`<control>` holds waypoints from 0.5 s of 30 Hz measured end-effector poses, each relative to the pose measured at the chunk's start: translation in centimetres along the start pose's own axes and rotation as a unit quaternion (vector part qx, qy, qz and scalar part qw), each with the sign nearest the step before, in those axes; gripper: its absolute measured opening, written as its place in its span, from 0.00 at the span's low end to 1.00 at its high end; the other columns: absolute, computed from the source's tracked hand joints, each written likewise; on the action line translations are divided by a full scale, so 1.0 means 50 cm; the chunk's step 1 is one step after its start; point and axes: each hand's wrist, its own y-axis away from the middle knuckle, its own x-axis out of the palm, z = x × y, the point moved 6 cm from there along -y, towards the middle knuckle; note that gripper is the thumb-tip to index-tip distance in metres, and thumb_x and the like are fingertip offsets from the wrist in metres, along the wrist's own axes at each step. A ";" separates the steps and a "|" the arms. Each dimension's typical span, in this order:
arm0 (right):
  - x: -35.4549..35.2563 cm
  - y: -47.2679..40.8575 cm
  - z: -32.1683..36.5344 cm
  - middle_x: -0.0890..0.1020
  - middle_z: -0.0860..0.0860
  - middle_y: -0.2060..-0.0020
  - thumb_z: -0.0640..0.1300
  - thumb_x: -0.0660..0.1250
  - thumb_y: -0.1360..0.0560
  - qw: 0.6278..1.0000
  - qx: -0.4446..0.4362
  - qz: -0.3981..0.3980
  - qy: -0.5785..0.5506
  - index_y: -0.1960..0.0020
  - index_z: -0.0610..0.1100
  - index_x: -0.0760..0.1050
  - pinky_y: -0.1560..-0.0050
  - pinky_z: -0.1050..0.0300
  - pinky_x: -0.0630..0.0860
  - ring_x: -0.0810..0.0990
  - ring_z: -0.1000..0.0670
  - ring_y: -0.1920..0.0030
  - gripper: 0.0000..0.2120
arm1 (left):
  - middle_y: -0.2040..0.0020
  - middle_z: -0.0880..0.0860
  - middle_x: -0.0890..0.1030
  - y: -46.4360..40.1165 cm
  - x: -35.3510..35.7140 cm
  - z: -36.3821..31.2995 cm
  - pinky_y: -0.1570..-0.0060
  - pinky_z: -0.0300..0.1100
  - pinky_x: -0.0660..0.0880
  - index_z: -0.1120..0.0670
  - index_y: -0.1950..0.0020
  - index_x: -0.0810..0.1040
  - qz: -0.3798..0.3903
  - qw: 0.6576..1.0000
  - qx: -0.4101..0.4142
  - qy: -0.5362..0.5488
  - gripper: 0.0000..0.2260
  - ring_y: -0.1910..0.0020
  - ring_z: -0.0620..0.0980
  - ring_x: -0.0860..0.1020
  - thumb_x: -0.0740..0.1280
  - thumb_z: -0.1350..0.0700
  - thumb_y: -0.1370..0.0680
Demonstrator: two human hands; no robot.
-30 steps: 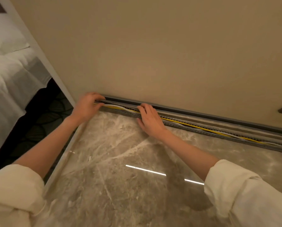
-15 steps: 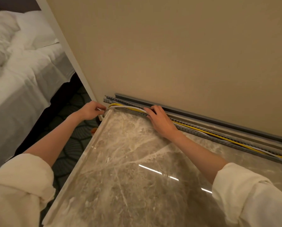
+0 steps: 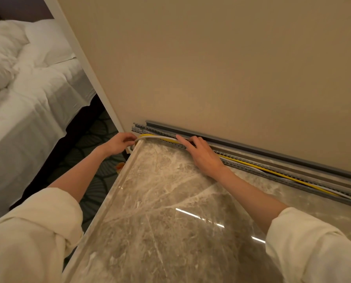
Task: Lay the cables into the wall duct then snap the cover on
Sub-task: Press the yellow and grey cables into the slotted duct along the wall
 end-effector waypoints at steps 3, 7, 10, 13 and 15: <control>0.000 0.003 0.000 0.69 0.42 0.41 0.25 0.61 0.31 1.000 -0.006 0.009 0.011 0.24 0.53 0.48 0.49 0.50 0.73 0.69 0.43 0.45 0.44 | 0.45 0.60 0.79 0.005 0.009 0.010 0.40 0.48 0.70 0.61 0.43 0.75 -0.005 0.999 -0.025 0.044 0.09 0.45 0.54 0.76 0.60 0.62 0.20; 0.003 0.003 -0.004 0.68 0.42 0.40 0.25 0.61 0.30 1.000 -0.002 0.018 0.019 0.24 0.51 0.48 0.48 0.51 0.72 0.68 0.43 0.44 0.43 | 0.49 0.62 0.81 0.006 -0.011 0.004 0.42 0.47 0.72 0.63 0.46 0.77 -0.032 0.999 -0.008 0.027 0.07 0.52 0.53 0.78 0.61 0.63 0.21; 0.003 0.000 -0.005 0.69 0.43 0.42 0.25 0.61 0.31 1.000 0.000 0.015 0.021 0.24 0.50 0.47 0.52 0.52 0.71 0.68 0.43 0.46 0.43 | 0.57 0.58 0.83 0.003 -0.048 -0.015 0.44 0.46 0.73 0.61 0.49 0.79 -0.057 0.998 0.024 -0.010 0.06 0.57 0.50 0.80 0.63 0.62 0.22; 0.003 -0.002 -0.007 0.69 0.44 0.43 0.24 0.60 0.31 1.000 0.008 0.017 0.013 0.24 0.49 0.46 0.53 0.52 0.70 0.68 0.44 0.47 0.43 | 0.61 0.55 0.84 -0.003 -0.093 -0.042 0.47 0.43 0.75 0.60 0.51 0.82 -0.096 0.993 0.057 -0.036 0.06 0.61 0.47 0.81 0.66 0.62 0.23; 0.002 -0.002 -0.008 0.68 0.44 0.43 0.25 0.61 0.29 1.000 0.007 0.016 0.010 0.24 0.48 0.45 0.53 0.53 0.70 0.68 0.45 0.48 0.42 | 0.60 0.55 0.84 -0.008 -0.111 -0.063 0.48 0.41 0.74 0.60 0.51 0.83 -0.105 0.989 0.077 -0.062 0.06 0.61 0.47 0.81 0.67 0.62 0.24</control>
